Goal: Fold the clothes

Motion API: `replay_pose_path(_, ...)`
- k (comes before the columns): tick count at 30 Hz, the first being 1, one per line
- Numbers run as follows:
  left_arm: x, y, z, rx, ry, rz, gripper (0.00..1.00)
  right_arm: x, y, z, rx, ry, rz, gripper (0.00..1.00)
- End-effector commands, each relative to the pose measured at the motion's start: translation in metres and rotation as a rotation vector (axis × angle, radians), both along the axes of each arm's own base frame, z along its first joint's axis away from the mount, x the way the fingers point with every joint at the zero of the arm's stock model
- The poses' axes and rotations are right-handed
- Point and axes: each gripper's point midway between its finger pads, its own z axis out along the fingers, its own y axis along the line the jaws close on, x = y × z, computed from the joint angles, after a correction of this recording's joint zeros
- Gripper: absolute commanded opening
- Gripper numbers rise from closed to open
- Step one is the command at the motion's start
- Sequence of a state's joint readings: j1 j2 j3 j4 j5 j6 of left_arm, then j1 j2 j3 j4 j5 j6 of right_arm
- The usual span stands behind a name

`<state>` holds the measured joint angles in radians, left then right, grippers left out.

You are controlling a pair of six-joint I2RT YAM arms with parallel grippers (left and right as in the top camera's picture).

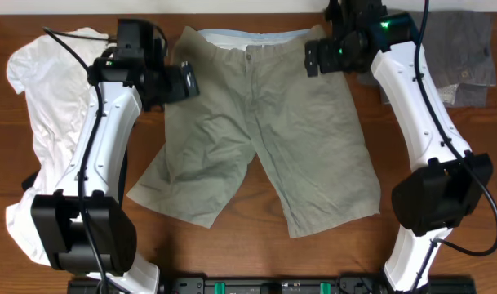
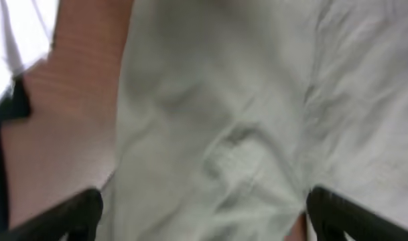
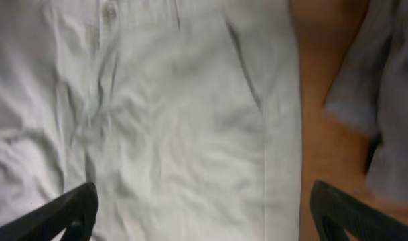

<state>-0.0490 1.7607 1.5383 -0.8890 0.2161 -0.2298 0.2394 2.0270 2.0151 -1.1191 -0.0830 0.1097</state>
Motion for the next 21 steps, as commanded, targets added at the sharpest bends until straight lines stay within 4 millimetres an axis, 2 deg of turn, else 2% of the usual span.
replay_pose_path(1,-0.017,0.017,-0.023,0.083,0.115,-0.006,0.98,-0.01,0.001,-0.02,-0.003,0.075,0.021,0.96)
replay_pose_path(7,-0.051,0.052,-0.042,0.128,0.269,0.114,0.98,-0.01,0.003,-0.02,-0.003,0.075,0.024,0.85)
replay_pose_path(10,-0.063,0.064,-0.052,0.115,0.318,0.172,0.8,-0.009,0.003,-0.019,-0.002,0.07,0.024,0.74)
replay_pose_path(14,-0.082,0.066,-0.073,0.115,0.383,0.177,0.69,-0.009,0.003,-0.019,-0.002,0.07,0.025,0.68)
replay_pose_path(19,-0.104,0.064,-0.1,0.116,0.446,0.174,0.68,-0.01,0.003,-0.019,-0.001,0.071,0.025,0.68)
replay_pose_path(21,-0.112,0.064,-0.106,0.117,0.468,0.172,0.63,-0.009,0.003,-0.019,-0.001,0.07,0.025,0.68)
